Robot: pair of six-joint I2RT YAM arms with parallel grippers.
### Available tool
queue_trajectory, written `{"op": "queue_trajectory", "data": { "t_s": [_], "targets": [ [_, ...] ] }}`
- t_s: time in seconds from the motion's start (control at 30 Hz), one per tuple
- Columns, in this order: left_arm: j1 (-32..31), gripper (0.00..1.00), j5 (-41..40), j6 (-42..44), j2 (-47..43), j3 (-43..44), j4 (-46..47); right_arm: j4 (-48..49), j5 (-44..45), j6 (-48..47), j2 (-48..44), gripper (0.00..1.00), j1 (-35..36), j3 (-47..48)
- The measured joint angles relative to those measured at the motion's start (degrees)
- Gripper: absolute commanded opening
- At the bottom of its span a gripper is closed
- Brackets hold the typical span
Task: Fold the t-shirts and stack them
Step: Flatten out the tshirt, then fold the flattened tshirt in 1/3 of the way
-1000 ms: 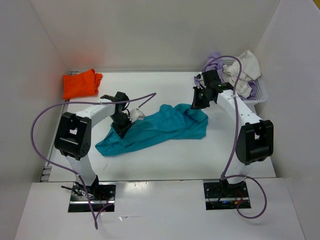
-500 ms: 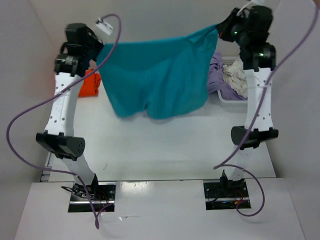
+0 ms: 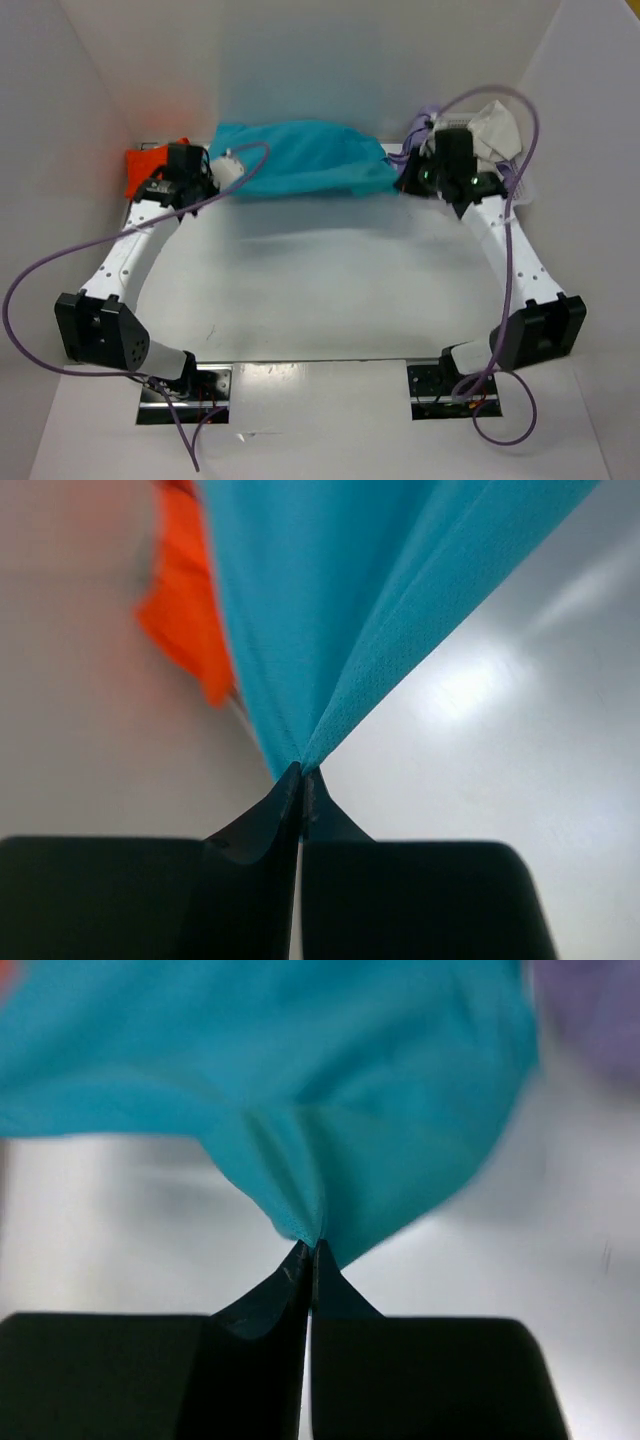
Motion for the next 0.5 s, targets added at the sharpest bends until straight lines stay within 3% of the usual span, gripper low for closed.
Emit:
{"op": "queue_trajectory", "data": {
  "t_s": [0.17,0.23,0.37,0.5],
  "targets": [
    [-1.01,0.0,-0.7,0.48,-4.0,-18.14,-4.83,-1.84,1.68,9.79,-12.61,0.0,6.14,-30.29],
    [-1.38,0.0,-0.72,0.42,-6.78,-22.86,-6.78,-2.29,1.25,15.04,-18.95,0.0,10.54,-37.51],
    [-1.57,0.0,-0.72,-0.09,-11.56,-29.66,-9.42,-2.73,0.28,24.41,-27.98,0.0,16.92,-46.16],
    [-1.57,0.0,-0.13,-1.73,-13.18,-32.81,-13.11,-2.84,0.11,30.58,-29.99,0.0,19.39,-49.75]
  ]
}}
